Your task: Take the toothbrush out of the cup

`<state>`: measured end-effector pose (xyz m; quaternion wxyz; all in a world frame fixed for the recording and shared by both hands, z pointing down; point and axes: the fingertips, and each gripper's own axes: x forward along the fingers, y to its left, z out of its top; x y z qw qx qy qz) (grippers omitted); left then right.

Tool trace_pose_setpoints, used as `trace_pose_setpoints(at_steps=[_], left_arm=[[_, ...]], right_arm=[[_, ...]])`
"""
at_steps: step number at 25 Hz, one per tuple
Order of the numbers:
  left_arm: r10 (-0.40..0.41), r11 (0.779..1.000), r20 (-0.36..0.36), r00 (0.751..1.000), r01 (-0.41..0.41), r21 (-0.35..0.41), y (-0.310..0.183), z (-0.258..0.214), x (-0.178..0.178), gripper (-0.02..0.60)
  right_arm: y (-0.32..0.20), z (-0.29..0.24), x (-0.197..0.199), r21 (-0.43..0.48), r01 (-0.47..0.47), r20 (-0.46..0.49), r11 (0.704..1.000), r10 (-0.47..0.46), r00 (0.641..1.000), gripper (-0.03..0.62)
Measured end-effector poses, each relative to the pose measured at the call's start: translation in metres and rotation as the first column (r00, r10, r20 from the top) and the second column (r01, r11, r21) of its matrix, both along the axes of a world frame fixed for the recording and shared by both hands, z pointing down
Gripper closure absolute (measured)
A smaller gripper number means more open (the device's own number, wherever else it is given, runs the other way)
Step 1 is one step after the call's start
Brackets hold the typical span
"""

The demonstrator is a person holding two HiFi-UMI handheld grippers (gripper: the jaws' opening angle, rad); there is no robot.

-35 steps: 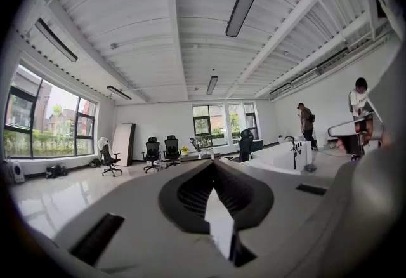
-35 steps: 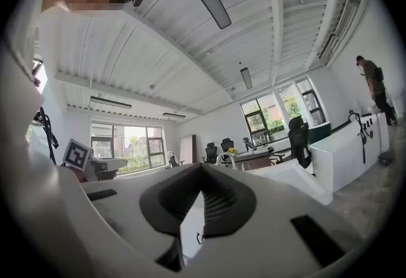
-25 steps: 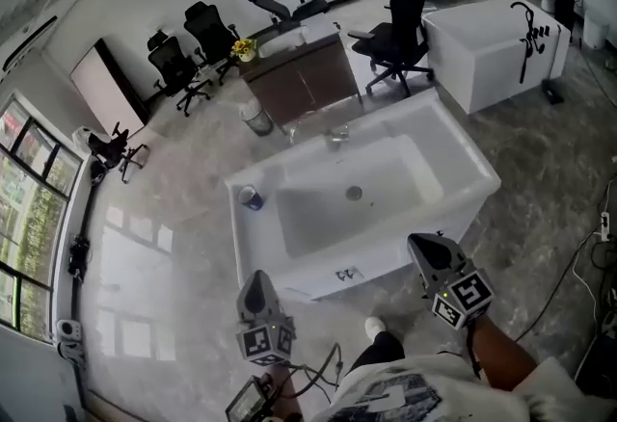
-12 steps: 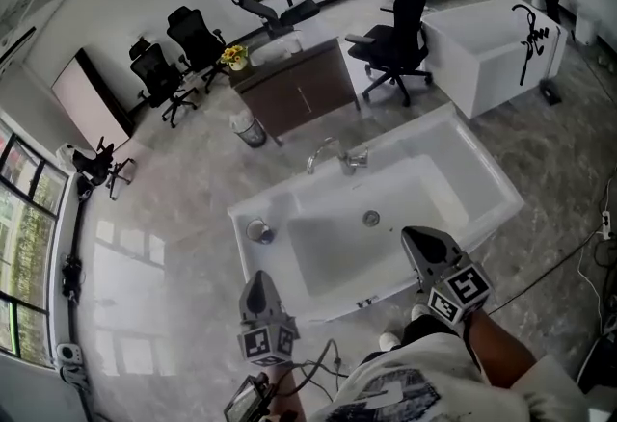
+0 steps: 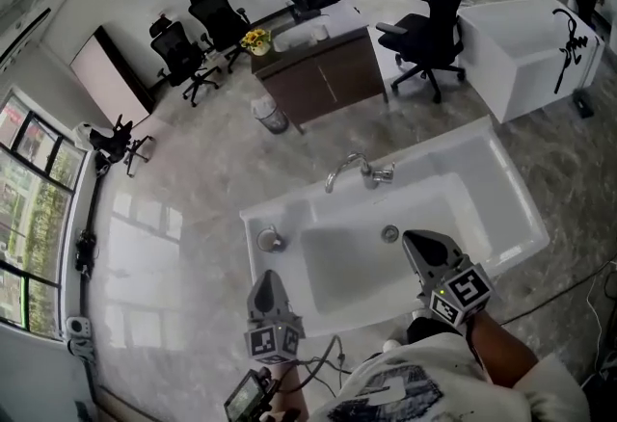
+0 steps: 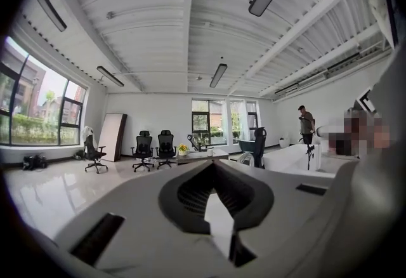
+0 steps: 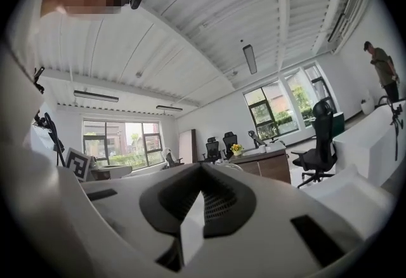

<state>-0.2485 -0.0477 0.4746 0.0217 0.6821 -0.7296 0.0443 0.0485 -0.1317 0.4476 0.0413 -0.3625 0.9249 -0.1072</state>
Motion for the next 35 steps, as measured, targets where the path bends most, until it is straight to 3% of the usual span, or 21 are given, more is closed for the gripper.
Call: trace_pose_setpoints(at_steps=[6,9,12,15,17,22,23,26,27,30,31,35], left_arm=[[-0.091,0.994,-0.038,0.995,0.088,-0.069,-0.017,0.022,-0.009,0.559],[-0.089,0.99,-0.035,0.995,0.084,-0.117,-0.018,0.041,-0.014,0.529],[-0.053,0.981,0.038,0.998,0.06,-0.184,-0.023,0.061,-0.019,0.448],[0.001,0.97,0.181,0.984,0.043,-0.239,-0.031,0.078,-0.029,0.392],[0.034,0.964,0.277,0.96,0.041,-0.261,-0.037,0.093,-0.041,0.388],[0.094,0.951,0.437,0.894,0.05,-0.307,-0.057,0.137,-0.073,0.388],[0.111,0.948,0.481,0.869,0.054,-0.315,-0.061,0.144,-0.076,0.388],[0.197,0.937,0.617,0.762,0.038,-0.346,-0.074,0.163,-0.077,0.388],[0.219,0.933,0.632,0.744,0.031,-0.359,-0.077,0.168,-0.078,0.388],[0.25,0.918,0.628,0.737,0.027,-0.396,-0.084,0.186,-0.084,0.388],[0.261,0.913,0.641,0.722,0.03,-0.406,-0.087,0.193,-0.087,0.388],[0.305,0.908,0.725,0.617,0.041,-0.417,-0.097,0.201,-0.089,0.387]], right_arm=[[-0.032,0.022,-0.017,-0.05,0.121,-0.016,0.991,-0.121,0.992,0.594],[-0.039,0.026,-0.026,-0.063,0.144,-0.017,0.988,-0.146,0.989,0.594],[-0.042,0.029,-0.039,-0.079,0.153,-0.016,0.985,-0.155,0.988,0.594],[-0.039,0.034,-0.053,-0.107,0.146,-0.006,0.984,-0.147,0.989,0.594],[-0.036,0.036,-0.064,-0.109,0.142,-0.013,0.984,-0.144,0.989,0.594],[-0.032,0.038,-0.086,-0.11,0.117,-0.037,0.987,-0.122,0.992,0.594],[-0.031,0.039,-0.089,-0.11,0.109,-0.042,0.988,-0.114,0.993,0.594],[-0.031,0.038,-0.093,-0.112,0.082,-0.057,0.99,-0.089,0.994,0.594],[-0.032,0.038,-0.095,-0.113,0.074,-0.061,0.991,-0.081,0.995,0.594],[-0.034,0.039,-0.096,-0.114,0.056,-0.073,0.992,-0.065,0.995,0.594],[-0.036,0.039,-0.096,-0.117,0.05,-0.075,0.992,-0.059,0.995,0.594],[-0.04,0.04,-0.098,-0.116,0.034,-0.083,0.993,-0.044,0.996,0.594]])
